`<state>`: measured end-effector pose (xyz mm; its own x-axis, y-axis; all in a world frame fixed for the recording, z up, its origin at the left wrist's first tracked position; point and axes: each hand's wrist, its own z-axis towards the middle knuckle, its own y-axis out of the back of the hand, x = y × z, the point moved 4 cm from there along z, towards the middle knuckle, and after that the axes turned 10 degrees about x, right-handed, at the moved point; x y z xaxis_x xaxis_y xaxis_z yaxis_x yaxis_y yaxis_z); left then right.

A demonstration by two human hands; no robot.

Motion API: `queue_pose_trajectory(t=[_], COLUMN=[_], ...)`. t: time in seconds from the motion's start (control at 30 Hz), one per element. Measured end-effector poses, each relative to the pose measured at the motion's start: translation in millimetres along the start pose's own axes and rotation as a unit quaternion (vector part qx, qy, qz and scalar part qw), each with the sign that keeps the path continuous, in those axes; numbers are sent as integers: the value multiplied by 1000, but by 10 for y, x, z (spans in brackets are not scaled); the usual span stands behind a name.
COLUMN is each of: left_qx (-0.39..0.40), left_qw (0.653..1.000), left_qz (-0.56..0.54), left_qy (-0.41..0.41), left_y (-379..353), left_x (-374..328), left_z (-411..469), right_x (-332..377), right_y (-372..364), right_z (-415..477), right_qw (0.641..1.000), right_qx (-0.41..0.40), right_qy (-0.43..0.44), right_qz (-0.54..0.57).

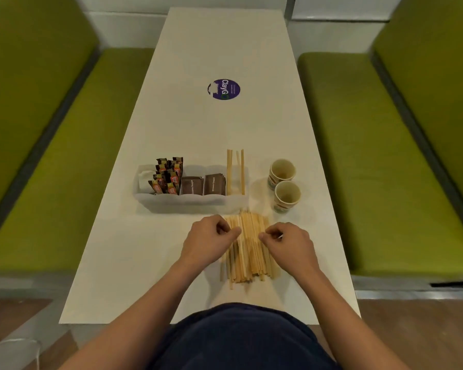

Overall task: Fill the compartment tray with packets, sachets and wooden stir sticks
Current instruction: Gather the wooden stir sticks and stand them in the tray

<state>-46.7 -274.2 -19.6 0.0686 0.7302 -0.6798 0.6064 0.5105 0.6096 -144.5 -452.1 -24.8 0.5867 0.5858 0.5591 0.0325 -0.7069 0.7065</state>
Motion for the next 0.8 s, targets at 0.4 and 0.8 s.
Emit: queue_pose_trajectory(t=[0.4, 0.8], left_qx=[9, 37], left_qw=[997, 982], left_qz=[-40, -181], left_qy=[64, 50], left_y=[-181, 32], left_x=[93, 43], left_z=[61, 84], right_x=[64, 100], right_y=[-157, -26], right_z=[137, 90], right_qw=[999, 977], right_qx=[15, 23], right_qy=[-28, 10], right_qz=[40, 211])
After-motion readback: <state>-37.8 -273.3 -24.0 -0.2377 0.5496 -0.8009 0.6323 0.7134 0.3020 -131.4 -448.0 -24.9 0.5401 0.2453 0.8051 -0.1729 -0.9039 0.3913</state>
